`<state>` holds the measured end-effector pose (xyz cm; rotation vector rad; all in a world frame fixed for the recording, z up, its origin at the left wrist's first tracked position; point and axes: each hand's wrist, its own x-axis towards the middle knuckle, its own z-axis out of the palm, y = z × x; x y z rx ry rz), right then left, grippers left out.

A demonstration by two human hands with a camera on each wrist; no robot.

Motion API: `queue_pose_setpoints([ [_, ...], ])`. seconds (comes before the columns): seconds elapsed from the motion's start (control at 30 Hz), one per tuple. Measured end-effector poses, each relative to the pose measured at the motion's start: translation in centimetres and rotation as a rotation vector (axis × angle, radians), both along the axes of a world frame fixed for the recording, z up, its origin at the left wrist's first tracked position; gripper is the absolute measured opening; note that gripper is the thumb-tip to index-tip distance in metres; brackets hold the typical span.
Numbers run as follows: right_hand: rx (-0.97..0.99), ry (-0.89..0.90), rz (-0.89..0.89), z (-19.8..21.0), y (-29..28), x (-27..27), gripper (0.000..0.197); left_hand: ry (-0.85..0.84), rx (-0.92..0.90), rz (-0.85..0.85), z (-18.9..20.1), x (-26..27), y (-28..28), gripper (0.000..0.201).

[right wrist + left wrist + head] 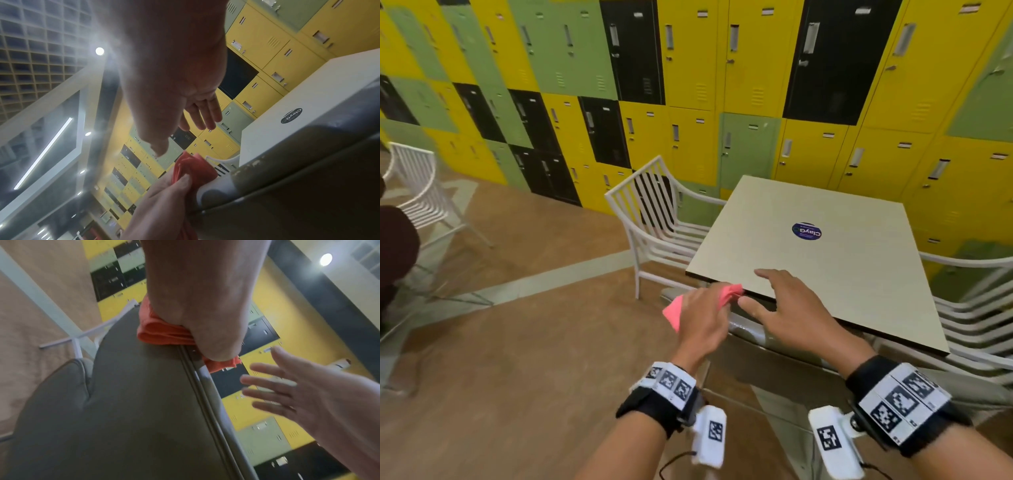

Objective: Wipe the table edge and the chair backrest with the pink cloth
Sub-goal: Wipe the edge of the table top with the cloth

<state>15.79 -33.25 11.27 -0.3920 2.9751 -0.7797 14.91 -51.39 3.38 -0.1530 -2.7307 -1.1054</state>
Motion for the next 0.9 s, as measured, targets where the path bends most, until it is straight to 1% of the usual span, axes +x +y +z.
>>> queue_pose_setpoints([
  [0.07, -0.057, 0.012, -0.022, -0.2, 0.1, 0.6, 0.081, 0.004, 0.015, -0.062, 0.4, 1.1, 1.5, 0.037],
  [0.13, -0.097, 0.009, -0.033, -0.3, 0.6, 1.1, 0.081, -0.04, 0.144, -0.115, 1.6, 1.4, 1.7, 0.035],
  [0.2, -0.125, -0.009, -0.049, -0.3, 1.5, 1.6, 0.08, -0.101, 0.34, -0.089, 3.8, 1.1, 0.8, 0.028],
  [0.27, -0.132, -0.028, -0.075, -0.4, 2.6, 2.0, 0.079, -0.051, 0.386, 0.016, 5.1, -0.4, -1.7, 0.025],
  [0.33, -0.112, -0.046, -0.1, -0.8, 3.6, 2.5, 0.081, -0.005, 0.303, 0.135, 5.1, -2.5, -4.8, 0.028],
  [0.37, -0.101, -0.055, -0.104, -1.1, 3.9, 2.7, 0.082, -0.027, 0.229, 0.187, 4.3, -3.6, -6.3, 0.032],
  [0.43, -0.083, -0.072, -0.107, -1.4, 4.3, 3.1, 0.084, -0.095, 0.168, 0.185, 2.5, -4.9, -7.4, 0.038],
  [0.47, -0.077, -0.075, -0.112, -1.4, 4.5, 3.2, 0.085, -0.137, 0.14, 0.161, 1.6, -5.2, -7.0, 0.039],
  [0.5, -0.076, -0.074, -0.117, -1.4, 4.6, 3.3, 0.085, -0.163, 0.073, 0.149, 1.4, -4.7, -6.0, 0.038],
  [0.57, -0.083, -0.063, -0.133, -1.2, 4.8, 3.3, 0.084, -0.125, -0.088, 0.148, 0.6, -3.5, -3.7, 0.032],
  [0.6, -0.09, -0.058, -0.143, -1.0, 4.9, 3.2, 0.083, -0.083, -0.102, 0.137, 0.2, -2.7, -2.5, 0.028],
  [0.63, -0.096, -0.054, -0.154, -1.0, 4.9, 3.1, 0.082, -0.064, -0.078, 0.114, 0.2, -1.6, -1.2, 0.026],
  [0.73, -0.092, -0.036, -0.161, -0.8, 4.4, 2.7, 0.084, -0.008, 0.01, -0.039, -0.1, 1.3, 2.2, 0.035],
  [0.8, -0.091, -0.022, -0.146, -0.6, 3.9, 2.5, 0.086, -0.023, 0.128, -0.135, 0.3, 2.7, 3.6, 0.031],
  [0.87, -0.085, -0.01, -0.131, -0.5, 3.9, 2.5, 0.085, -0.022, 0.287, -0.162, 1.7, 2.6, 3.3, 0.029],
  [0.9, -0.082, -0.01, -0.126, -0.5, 4.1, 2.5, 0.084, -0.016, 0.345, -0.134, 2.5, 2.0, 2.4, 0.028],
])
